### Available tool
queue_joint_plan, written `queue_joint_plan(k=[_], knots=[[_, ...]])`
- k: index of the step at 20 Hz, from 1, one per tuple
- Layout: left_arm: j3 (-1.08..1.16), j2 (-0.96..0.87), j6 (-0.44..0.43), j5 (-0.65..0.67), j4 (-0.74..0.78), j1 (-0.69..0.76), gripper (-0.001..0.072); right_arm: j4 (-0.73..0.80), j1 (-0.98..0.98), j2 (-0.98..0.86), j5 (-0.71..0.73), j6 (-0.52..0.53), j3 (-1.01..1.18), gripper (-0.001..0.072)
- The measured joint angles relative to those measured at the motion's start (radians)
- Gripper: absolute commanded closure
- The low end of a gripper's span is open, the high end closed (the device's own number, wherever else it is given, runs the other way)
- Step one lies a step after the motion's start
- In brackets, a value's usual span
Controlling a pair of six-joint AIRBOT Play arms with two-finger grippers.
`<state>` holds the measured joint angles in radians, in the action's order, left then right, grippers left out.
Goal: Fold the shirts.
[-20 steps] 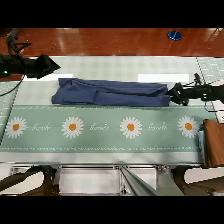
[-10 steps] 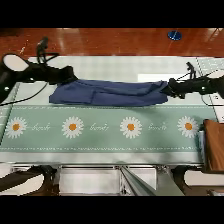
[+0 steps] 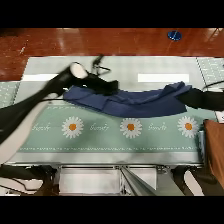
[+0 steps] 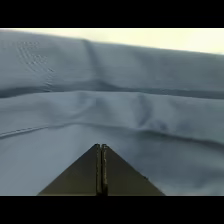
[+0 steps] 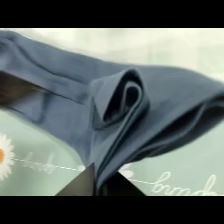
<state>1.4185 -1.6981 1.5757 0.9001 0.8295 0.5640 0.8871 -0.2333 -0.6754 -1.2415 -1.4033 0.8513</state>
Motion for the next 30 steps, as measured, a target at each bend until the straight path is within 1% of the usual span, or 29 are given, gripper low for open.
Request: queue_joint_plan(k=[2,4,8,11,13,15,16,18,21,23,25,27,30], knots=[[0.056,-0.077,0.023,0.007,-0.029,0.091,0.0693,-0.011,0.000,0.082,-0.017,-0.024,-0.011,0.0693],[0.101,-0.142,0.031,0.006,-0.091,0.166,0.0693,-0.025,0.000,0.127,-0.042,-0.033,-0.017,0.0693],[0.157,-0.211,0.012,0.014,-0.221,0.256,0.0693,-0.042,0.000,0.163,-0.066,-0.042,-0.021,0.0693],[0.190,-0.222,0.003,0.039,-0.257,0.220,0.0693,-0.062,0.000,0.171,-0.070,-0.042,-0.022,0.0693],[0.201,-0.203,0.000,0.103,-0.259,0.134,0.0693,-0.089,0.000,0.166,-0.069,-0.036,-0.022,0.0693],[0.206,-0.153,-0.001,0.158,-0.199,0.027,0.0693,-0.134,0.000,0.140,-0.066,-0.018,-0.022,0.0693],[0.206,-0.105,0.003,0.202,-0.136,-0.034,0.0693,-0.162,0.003,0.120,-0.062,-0.005,-0.022,0.0693],[0.193,0.022,0.023,0.236,0.012,-0.149,0.0693,-0.211,0.046,0.059,-0.041,0.019,-0.012,0.0693],[0.145,0.279,0.037,0.274,0.249,-0.290,0.0693,-0.245,0.206,-0.094,0.050,0.045,0.039,0.0693],[0.093,0.460,0.045,0.279,0.389,-0.354,0.0693,-0.247,0.331,-0.240,0.129,0.053,0.111,0.0693],[0.016,0.649,0.048,0.287,0.480,-0.400,0.0693,-0.256,0.442,-0.415,0.193,0.058,0.219,0.0693],[-0.079,0.812,0.064,0.286,0.537,-0.424,0.0692,-0.257,0.533,-0.592,0.233,0.056,0.346,0.0693],[-0.250,1.002,0.115,0.262,0.575,-0.441,0.0692,-0.261,0.632,-0.838,0.263,0.027,0.547,0.0693]])
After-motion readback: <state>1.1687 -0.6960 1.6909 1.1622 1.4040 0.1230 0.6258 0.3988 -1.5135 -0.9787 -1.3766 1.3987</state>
